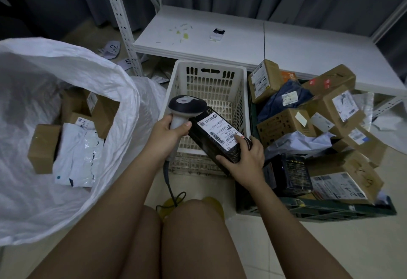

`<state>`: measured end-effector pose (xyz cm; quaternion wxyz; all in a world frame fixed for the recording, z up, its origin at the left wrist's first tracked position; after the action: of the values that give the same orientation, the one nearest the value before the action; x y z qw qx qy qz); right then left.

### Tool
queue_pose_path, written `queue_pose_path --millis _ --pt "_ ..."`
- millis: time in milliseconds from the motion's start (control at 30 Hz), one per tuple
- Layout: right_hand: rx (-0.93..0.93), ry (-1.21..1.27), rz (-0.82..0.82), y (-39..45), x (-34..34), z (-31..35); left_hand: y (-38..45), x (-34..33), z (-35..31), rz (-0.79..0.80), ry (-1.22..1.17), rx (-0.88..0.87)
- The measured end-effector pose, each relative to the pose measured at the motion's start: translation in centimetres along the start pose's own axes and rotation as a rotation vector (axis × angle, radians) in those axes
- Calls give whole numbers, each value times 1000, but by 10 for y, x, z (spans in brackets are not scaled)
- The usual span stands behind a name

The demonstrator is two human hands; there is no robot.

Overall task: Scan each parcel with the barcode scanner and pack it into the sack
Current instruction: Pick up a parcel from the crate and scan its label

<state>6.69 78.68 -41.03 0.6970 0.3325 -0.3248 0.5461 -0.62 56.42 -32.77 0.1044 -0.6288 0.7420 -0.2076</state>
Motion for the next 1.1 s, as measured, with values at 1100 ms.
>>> queue_pose_path --millis 1100 --pt "551 -232 230 3 199 213 -178 76 -129 -97 99 -379"
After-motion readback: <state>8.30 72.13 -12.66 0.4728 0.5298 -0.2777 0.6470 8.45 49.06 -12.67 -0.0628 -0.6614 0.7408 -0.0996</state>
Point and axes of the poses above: each hand's wrist, its own y-axis towards the middle knuckle, its own x-axis out of the back of the hand, z = x × y, the point moved 10 cm from there along y, towards the middle knuckle, and after that the axes turned 13 degrees about x, right-handed, at the moved point
